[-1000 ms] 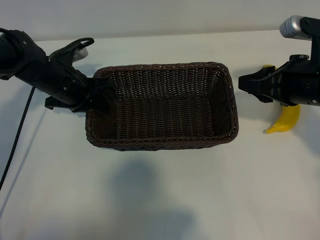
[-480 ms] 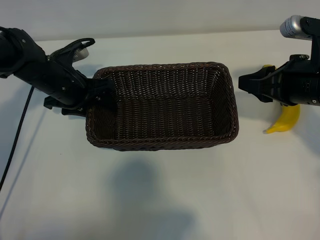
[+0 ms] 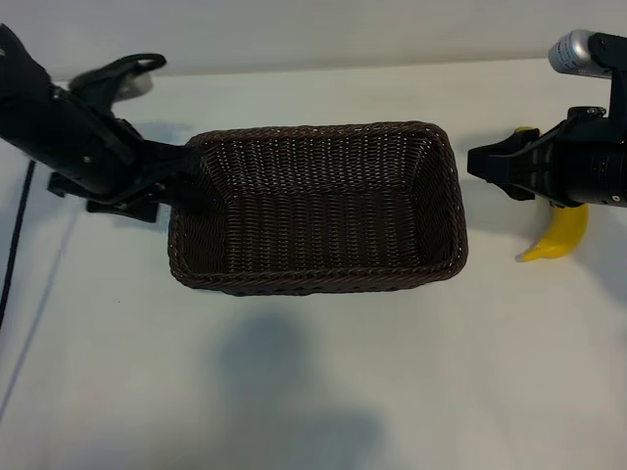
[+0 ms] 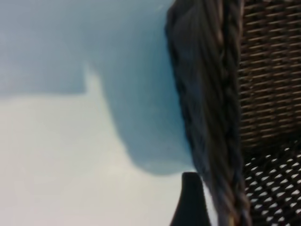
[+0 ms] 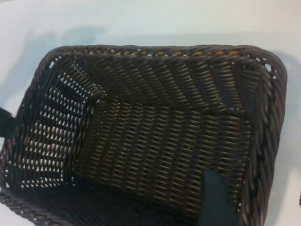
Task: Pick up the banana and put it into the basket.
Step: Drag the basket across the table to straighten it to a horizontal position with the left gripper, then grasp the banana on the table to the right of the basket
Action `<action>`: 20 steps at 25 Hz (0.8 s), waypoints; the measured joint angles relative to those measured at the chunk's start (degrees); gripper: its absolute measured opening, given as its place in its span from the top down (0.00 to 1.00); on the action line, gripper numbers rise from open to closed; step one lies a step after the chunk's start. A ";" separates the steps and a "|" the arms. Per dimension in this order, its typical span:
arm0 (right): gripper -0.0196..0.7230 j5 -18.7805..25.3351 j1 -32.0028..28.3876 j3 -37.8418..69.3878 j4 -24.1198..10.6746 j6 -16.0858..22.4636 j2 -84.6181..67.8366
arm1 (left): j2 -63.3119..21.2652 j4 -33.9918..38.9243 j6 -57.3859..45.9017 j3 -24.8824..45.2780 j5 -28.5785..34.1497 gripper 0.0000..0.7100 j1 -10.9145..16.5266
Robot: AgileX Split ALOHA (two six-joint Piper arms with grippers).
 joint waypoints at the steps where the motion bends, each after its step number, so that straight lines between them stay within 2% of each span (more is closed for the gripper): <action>1: 0.39 0.00 0.00 0.00 0.00 0.00 0.00 | -0.86 1.30 -0.92 0.00 0.11 0.17 0.00; 7: 0.39 0.00 0.00 0.00 0.00 0.00 0.00 | -4.79 3.43 -2.52 0.00 0.30 0.18 0.00; 10: 0.39 0.00 0.00 0.00 0.00 0.00 0.00 | -5.73 6.09 -2.63 0.00 2.32 0.18 0.00; 14: 0.39 0.00 0.00 0.00 0.00 0.00 0.00 | -7.76 13.76 -5.99 0.00 7.51 0.18 0.00; 20: 0.39 -0.27 0.00 0.00 0.00 0.00 0.00 | -13.15 29.43 -18.31 0.00 13.96 0.18 0.00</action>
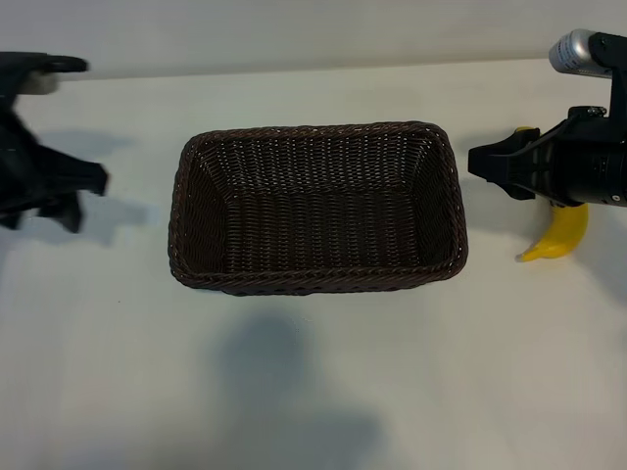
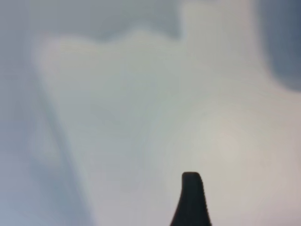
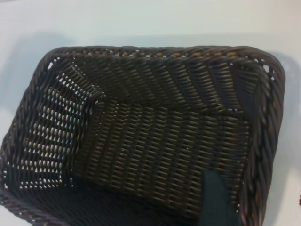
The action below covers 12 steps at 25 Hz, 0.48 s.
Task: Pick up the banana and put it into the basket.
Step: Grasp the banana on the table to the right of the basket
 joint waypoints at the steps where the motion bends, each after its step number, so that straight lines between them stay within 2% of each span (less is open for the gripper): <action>1: 0.39 0.00 0.00 0.00 0.00 0.00 0.00 | -1.01 1.75 -1.61 0.00 0.68 0.18 0.00; 4: 0.39 -0.03 0.00 0.00 0.00 0.00 0.00 | -3.31 4.98 -3.24 0.00 1.56 0.18 0.00; 12: 0.39 -0.10 0.00 0.00 0.00 -0.07 0.00 | -5.11 4.61 -1.32 1.45 1.34 0.18 0.00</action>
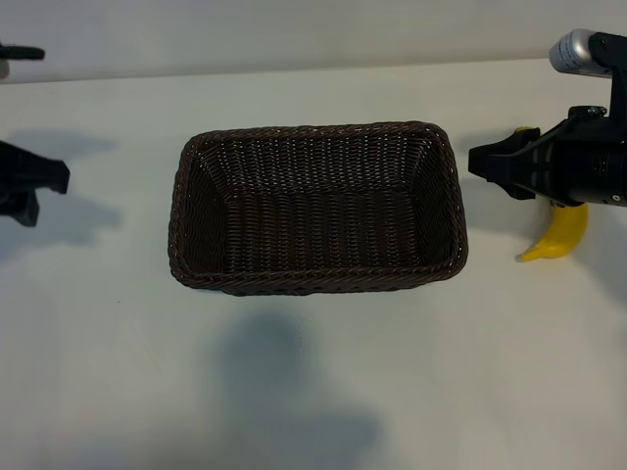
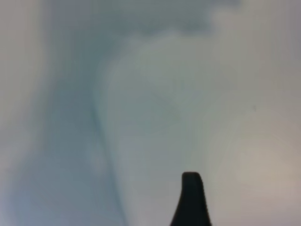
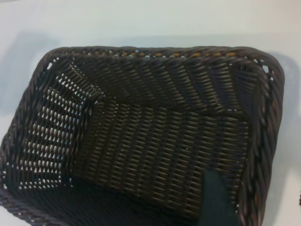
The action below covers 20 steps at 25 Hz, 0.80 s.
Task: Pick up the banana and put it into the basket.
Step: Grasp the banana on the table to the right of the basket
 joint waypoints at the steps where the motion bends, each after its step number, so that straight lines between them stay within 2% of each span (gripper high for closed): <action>1: 0.39 0.00 0.00 0.00 0.00 0.00 0.00 | 0.01 -0.87 0.94 0.86 0.00 0.18 0.00; 7: 0.39 -0.04 0.00 0.00 0.00 -0.11 0.00 | -0.93 -4.58 3.67 5.65 -0.91 0.18 0.00; 11: 0.39 -0.04 0.00 0.00 0.00 -0.11 0.00 | -5.32 -6.37 4.42 10.18 -2.44 0.18 0.00; 20: 0.39 -0.04 0.00 0.00 0.00 -0.11 0.00 | -27.17 -7.47 5.53 26.82 -3.21 0.18 0.00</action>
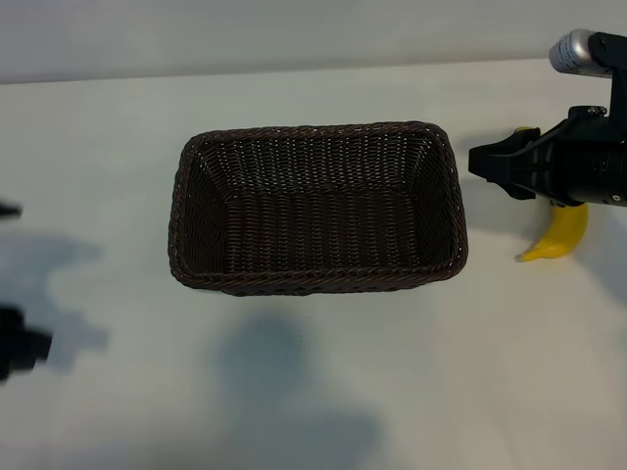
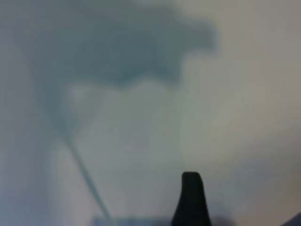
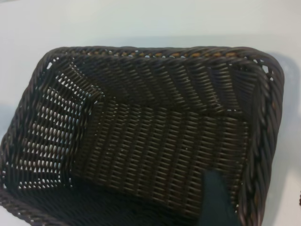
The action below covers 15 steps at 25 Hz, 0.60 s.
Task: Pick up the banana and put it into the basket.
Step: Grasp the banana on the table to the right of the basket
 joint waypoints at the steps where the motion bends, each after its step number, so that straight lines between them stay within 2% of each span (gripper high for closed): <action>1: 0.39 0.00 0.00 0.00 0.00 0.00 0.00 | -3.07 -0.39 0.06 1.82 0.00 0.18 0.00; 6: 0.39 0.00 0.00 0.00 0.00 0.00 0.00 | -18.85 -0.88 0.15 6.96 0.00 0.18 0.00; 15: 0.39 0.00 0.00 0.00 0.00 0.00 0.00 | -38.39 -0.94 0.39 7.84 0.38 0.18 0.00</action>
